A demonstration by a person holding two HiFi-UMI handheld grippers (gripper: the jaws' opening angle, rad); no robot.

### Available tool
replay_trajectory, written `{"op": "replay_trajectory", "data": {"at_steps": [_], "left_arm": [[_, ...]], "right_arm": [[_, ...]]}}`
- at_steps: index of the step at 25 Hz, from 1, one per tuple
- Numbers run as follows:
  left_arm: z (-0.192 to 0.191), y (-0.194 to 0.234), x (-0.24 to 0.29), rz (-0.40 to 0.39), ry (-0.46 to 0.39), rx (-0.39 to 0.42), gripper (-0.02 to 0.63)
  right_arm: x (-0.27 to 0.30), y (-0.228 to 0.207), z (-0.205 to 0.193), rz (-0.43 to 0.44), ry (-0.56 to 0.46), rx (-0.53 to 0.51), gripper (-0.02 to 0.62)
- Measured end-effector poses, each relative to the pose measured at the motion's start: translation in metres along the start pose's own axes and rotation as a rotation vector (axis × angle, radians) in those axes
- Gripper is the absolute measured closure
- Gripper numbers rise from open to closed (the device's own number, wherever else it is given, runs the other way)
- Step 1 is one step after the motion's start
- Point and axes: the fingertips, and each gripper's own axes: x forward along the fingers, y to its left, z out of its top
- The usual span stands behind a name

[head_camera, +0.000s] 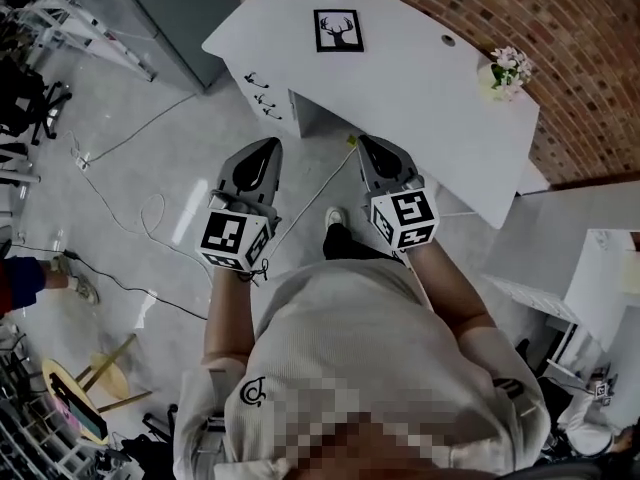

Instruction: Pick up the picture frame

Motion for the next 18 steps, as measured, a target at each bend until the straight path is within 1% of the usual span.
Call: {"op": "replay_trajectory", "data": {"at_steps": [3,8,11,15,18], "left_arm": [[0.008,0.018,0.041,0.015,-0.006,0.000,0.592],[0.005,0.040,0.107,0.048,0.009,-0.007,0.592],[0.002,0.051,0.136,0.063,0.014,-0.018,0.592],[-0.002,0.067,0.164,0.072,0.026,-0.030,0.592],[-0.004,0.081,0.189,0.061,0.029,-0.040,0.592]], "right_arm": [[0.035,-0.031,0.012,0.019,-0.003,-0.005,0.588],[0.084,-0.088,0.014,0.023,0.011,0.011,0.588],[0.107,-0.118,0.012,0.009,0.024,0.020,0.588],[0.130,-0.144,0.012,-0.014,0.042,0.031,0.588],[0.151,-0.163,0.010,-0.039,0.056,0.029,0.588]]}}
